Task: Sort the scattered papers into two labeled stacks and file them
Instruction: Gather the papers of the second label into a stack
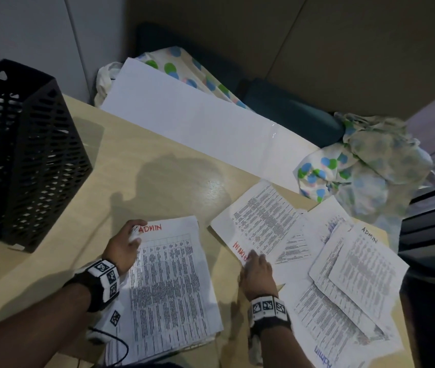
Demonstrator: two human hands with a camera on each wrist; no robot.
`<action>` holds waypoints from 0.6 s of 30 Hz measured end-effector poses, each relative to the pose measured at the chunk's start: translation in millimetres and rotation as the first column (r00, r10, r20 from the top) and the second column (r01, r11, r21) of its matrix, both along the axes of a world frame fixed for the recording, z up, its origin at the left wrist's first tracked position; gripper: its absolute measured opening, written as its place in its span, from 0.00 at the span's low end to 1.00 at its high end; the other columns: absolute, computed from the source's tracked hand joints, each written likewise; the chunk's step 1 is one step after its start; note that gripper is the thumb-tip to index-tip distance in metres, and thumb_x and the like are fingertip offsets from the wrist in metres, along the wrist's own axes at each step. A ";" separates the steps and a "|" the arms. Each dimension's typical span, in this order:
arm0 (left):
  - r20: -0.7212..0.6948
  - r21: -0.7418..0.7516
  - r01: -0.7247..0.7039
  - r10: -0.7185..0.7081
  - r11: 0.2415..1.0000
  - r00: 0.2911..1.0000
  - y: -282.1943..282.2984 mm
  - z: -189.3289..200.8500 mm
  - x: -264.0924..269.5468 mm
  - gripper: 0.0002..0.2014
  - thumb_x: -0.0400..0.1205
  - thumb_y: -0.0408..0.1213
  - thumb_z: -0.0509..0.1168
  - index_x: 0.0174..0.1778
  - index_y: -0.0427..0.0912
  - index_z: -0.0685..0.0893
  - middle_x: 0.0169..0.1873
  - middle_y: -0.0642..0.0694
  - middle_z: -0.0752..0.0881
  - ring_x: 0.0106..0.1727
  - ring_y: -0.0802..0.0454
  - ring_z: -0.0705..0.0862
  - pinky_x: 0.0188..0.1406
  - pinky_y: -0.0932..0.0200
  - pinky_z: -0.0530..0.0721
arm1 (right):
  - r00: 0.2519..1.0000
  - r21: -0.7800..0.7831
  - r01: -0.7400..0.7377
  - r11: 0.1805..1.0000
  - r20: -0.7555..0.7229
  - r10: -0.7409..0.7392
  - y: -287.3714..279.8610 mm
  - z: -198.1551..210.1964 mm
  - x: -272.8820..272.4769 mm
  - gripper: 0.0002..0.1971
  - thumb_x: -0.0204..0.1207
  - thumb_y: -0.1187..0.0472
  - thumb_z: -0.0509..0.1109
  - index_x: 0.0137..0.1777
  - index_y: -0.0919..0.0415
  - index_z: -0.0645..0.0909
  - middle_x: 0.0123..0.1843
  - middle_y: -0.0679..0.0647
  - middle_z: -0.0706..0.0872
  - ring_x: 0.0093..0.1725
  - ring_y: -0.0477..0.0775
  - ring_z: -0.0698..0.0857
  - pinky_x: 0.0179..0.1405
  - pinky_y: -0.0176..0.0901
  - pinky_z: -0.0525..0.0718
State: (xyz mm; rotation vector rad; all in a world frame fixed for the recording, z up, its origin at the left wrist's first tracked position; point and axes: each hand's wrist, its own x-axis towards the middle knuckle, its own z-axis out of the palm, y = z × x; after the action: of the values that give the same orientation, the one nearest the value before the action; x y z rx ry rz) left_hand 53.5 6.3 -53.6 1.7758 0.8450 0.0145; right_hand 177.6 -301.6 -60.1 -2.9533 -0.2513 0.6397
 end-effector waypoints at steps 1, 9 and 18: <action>0.003 -0.010 0.000 0.000 1.000 1.000 -0.4 0.2 0.5 0.19 0.83 0.25 0.57 0.57 0.57 0.76 0.55 0.40 0.83 0.16 0.52 0.68 0.13 0.66 0.68 | 1.000 0.013 -0.005 1.000 -0.002 0.005 3.0 4.3 -0.8 0.25 0.83 0.57 0.55 0.79 0.57 0.57 0.76 0.61 0.68 0.72 0.63 0.71 0.66 0.59 0.77; -0.002 0.018 0.042 -0.042 0.999 0.999 0.0 5.4 1.0 0.19 0.85 0.26 0.55 0.58 0.58 0.74 0.60 0.38 0.83 0.19 0.49 0.72 0.21 0.59 0.73 | 0.993 0.117 -0.111 0.987 0.049 0.106 51.1 47.1 3.5 0.13 0.78 0.64 0.60 0.62 0.61 0.75 0.55 0.62 0.87 0.54 0.64 0.86 0.48 0.49 0.83; 0.155 -0.040 0.118 -0.111 0.992 0.982 -18.2 21.6 0.2 0.10 0.80 0.61 0.58 0.54 0.66 0.74 0.54 0.45 0.83 0.47 0.50 0.82 0.44 0.58 0.77 | 0.922 0.613 0.320 0.722 -0.376 -0.090 166.2 77.4 -14.9 0.44 0.78 0.71 0.63 0.83 0.52 0.37 0.37 0.52 0.80 0.27 0.52 0.85 0.27 0.36 0.87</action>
State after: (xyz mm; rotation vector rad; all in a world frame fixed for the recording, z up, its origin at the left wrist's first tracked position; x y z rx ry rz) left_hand 53.7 -12.0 -32.0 1.7505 0.6277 0.0529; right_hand 162.7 -135.4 17.3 -2.1036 -0.0810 0.7841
